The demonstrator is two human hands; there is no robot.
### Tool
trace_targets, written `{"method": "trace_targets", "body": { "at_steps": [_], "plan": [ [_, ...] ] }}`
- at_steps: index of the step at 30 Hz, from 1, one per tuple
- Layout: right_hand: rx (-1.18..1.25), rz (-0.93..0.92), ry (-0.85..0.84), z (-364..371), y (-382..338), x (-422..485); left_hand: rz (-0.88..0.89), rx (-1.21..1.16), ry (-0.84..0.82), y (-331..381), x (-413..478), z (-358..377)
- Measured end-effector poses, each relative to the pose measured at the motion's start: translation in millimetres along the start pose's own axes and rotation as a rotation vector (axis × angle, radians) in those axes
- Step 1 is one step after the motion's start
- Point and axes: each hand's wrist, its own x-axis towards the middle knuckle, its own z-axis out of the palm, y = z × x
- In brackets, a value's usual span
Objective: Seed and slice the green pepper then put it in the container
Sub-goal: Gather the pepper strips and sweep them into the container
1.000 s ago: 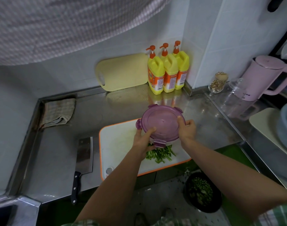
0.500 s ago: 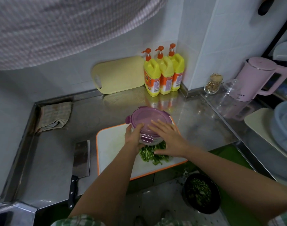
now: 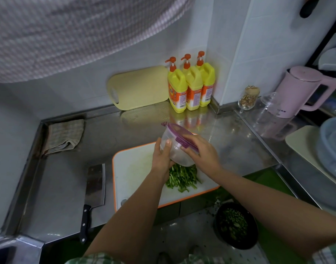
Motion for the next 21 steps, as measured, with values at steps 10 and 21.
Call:
{"method": "trace_targets", "body": {
  "at_steps": [10, 21],
  "plan": [
    [0.047, -0.013, 0.027, -4.2, 3.1, 0.1, -0.027, -0.014, -0.102, -2.7, -0.4, 2.2],
    [0.409, 0.362, 0.317, -35.6, -0.3, 8.6, -0.037, 0.170, 0.169, -4.7, 5.8, 4.7]
  ]
}}
